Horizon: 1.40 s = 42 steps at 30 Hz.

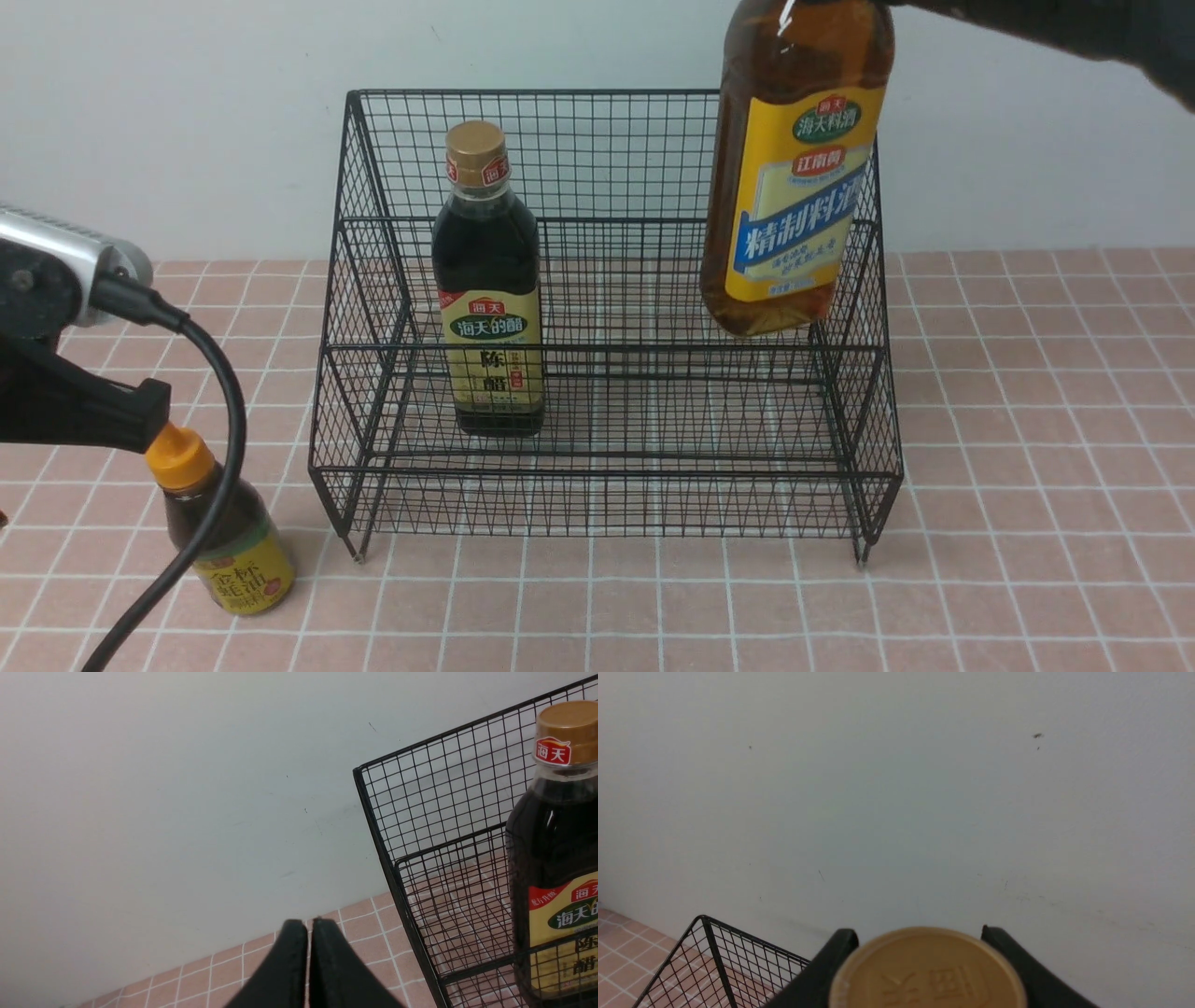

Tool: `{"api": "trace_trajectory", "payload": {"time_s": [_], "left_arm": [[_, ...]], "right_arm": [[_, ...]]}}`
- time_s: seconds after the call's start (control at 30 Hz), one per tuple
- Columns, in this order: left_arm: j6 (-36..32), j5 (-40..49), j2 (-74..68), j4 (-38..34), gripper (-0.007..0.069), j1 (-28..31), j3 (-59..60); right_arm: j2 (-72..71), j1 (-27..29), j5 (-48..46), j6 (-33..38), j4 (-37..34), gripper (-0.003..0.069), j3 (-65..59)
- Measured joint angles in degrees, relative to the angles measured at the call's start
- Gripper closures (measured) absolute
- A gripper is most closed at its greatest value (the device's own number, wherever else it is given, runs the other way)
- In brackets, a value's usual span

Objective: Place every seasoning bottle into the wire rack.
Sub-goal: Use the right arm to put the condiment bottle back on the shelf

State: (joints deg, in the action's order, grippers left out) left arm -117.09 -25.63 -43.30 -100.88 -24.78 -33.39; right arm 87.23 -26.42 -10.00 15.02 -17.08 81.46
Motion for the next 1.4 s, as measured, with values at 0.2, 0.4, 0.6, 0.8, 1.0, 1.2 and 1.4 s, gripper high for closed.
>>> {"api": "trace_trajectory", "payload": {"time_s": [0.2,0.4,0.6,0.8,1.0,1.2,1.4], "left_arm": [[0.00,0.00,0.00,0.00,0.0631,0.00,0.00],[0.00,0.00,0.00,0.00,0.0631,0.00,0.00],[-0.06,-0.22,0.00,0.00,0.0631,0.00,0.00],[-0.16,-0.22,0.00,-0.06,0.0631,0.00,0.00],[-0.16,-0.22,0.00,-0.06,0.0631,0.00,0.00],[-0.16,-0.22,0.00,-0.12,0.0631,0.00,0.00],[-0.16,-0.24,0.00,-0.15,0.0631,0.00,0.00]], "right_arm": [[0.64,0.00,0.70,2.16,-0.91,0.0347,0.00],[0.64,0.00,-1.05,2.39,-0.91,0.0347,0.44],[-0.17,0.00,-7.11,2.86,-0.18,0.0347,1.01],[0.08,0.00,-15.37,3.36,1.41,0.0347,0.79],[0.08,0.10,-18.85,-0.20,3.54,0.0347,0.71],[0.27,0.11,-23.59,-4.06,4.01,0.0347,0.71],[1.44,0.11,-26.13,-5.08,3.96,0.0347,0.71]]}}
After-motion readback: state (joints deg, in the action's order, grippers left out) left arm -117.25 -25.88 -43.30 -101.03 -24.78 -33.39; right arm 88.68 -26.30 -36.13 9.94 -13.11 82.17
